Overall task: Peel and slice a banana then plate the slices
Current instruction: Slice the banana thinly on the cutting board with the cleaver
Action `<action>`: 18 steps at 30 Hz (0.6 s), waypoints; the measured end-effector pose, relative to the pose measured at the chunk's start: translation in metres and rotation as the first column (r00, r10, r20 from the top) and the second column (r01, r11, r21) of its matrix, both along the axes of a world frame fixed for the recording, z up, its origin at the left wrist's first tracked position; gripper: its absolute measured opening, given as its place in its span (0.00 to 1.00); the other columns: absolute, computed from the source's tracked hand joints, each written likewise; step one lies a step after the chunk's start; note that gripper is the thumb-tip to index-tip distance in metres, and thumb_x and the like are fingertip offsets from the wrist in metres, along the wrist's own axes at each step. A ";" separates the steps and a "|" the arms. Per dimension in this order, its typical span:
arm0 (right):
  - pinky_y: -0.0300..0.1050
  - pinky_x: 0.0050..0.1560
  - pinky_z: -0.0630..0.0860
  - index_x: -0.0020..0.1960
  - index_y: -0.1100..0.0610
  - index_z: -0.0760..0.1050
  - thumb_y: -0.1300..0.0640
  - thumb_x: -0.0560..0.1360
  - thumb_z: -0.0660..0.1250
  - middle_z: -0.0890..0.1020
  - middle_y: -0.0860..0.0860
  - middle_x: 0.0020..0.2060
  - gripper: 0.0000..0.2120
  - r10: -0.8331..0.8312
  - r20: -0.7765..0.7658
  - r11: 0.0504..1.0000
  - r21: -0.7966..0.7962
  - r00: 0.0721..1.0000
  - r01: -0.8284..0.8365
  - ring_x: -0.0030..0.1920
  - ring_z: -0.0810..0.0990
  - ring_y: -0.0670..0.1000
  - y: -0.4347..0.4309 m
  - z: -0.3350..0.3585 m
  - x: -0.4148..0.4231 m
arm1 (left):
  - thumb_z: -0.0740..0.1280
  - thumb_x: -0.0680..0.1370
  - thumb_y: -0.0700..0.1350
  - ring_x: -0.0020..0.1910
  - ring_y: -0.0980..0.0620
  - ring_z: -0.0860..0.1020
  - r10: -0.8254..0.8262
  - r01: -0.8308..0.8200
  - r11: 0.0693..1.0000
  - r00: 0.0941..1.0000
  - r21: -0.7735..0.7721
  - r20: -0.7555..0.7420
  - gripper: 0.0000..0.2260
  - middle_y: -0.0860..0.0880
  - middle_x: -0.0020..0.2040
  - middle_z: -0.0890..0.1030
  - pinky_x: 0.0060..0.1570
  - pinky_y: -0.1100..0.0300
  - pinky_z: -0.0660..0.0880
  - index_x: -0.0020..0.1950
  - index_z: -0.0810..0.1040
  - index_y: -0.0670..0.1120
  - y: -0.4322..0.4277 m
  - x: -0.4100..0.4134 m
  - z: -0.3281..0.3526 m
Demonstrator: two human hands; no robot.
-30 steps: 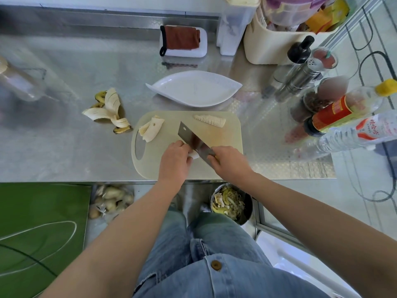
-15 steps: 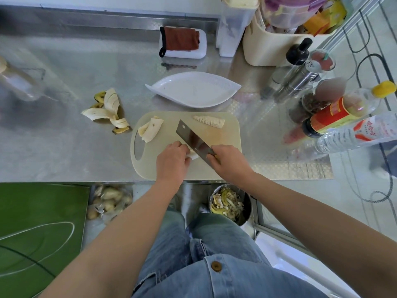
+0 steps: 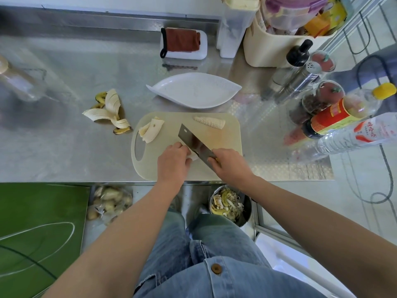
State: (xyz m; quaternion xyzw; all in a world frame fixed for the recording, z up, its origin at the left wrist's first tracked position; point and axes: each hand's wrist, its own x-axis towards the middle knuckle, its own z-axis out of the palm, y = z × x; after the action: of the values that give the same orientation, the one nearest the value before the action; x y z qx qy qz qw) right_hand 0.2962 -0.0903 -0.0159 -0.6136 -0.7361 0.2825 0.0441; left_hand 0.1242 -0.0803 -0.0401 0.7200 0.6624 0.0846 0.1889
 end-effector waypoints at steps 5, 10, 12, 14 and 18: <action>0.45 0.34 0.64 0.38 0.55 0.66 0.55 0.78 0.60 0.74 0.52 0.34 0.11 -0.013 -0.048 1.000 0.028 0.999 0.014 0.35 0.73 0.55 0.002 0.007 -0.002 | 0.68 0.75 0.45 0.48 0.48 0.75 -0.002 0.002 1.000 1.000 0.006 -0.017 0.06 0.50 0.49 0.78 0.40 0.57 0.69 0.50 0.81 0.47 0.001 0.000 -0.001; 0.44 0.34 0.64 0.39 0.55 0.68 0.54 0.79 0.60 0.75 0.52 0.35 0.10 0.015 -0.025 1.000 0.018 1.000 -0.014 0.35 0.73 0.54 0.003 0.004 -0.004 | 0.68 0.75 0.45 0.48 0.49 0.75 0.003 -0.003 1.000 1.000 0.005 -0.007 0.06 0.50 0.50 0.79 0.41 0.58 0.69 0.51 0.81 0.47 0.000 0.000 0.000; 0.45 0.34 0.65 0.39 0.55 0.68 0.54 0.79 0.60 0.75 0.52 0.35 0.10 0.016 -0.017 1.000 0.014 1.000 -0.015 0.36 0.74 0.54 0.003 0.003 -0.004 | 0.68 0.75 0.45 0.48 0.49 0.75 0.005 -0.005 1.000 1.000 0.003 -0.002 0.06 0.50 0.50 0.79 0.42 0.57 0.70 0.51 0.81 0.47 0.000 0.000 0.000; 0.46 0.35 0.67 0.39 0.55 0.68 0.54 0.79 0.59 0.75 0.53 0.35 0.10 0.018 -0.007 1.000 0.004 1.000 -0.018 0.36 0.74 0.55 0.003 0.002 -0.005 | 0.69 0.75 0.45 0.48 0.48 0.75 0.008 -0.008 1.000 1.000 -0.004 0.004 0.06 0.50 0.50 0.79 0.42 0.56 0.71 0.51 0.81 0.46 0.000 0.000 0.000; 0.49 0.38 0.72 0.42 0.56 0.70 0.54 0.79 0.59 0.78 0.54 0.37 0.09 0.005 0.019 1.000 -0.021 1.000 -0.004 0.38 0.75 0.57 0.000 -0.001 -0.007 | 0.69 0.75 0.45 0.48 0.48 0.75 0.013 -0.013 1.000 0.999 -0.019 0.029 0.06 0.49 0.49 0.79 0.44 0.53 0.73 0.50 0.81 0.46 0.000 0.000 0.000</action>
State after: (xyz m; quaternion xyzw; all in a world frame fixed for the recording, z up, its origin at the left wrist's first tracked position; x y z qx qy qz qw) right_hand 0.2893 -0.0908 -0.0174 -0.6150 -0.7348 0.2845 0.0300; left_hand 0.1241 -0.0802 -0.0398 0.7125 0.6650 0.0900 0.2048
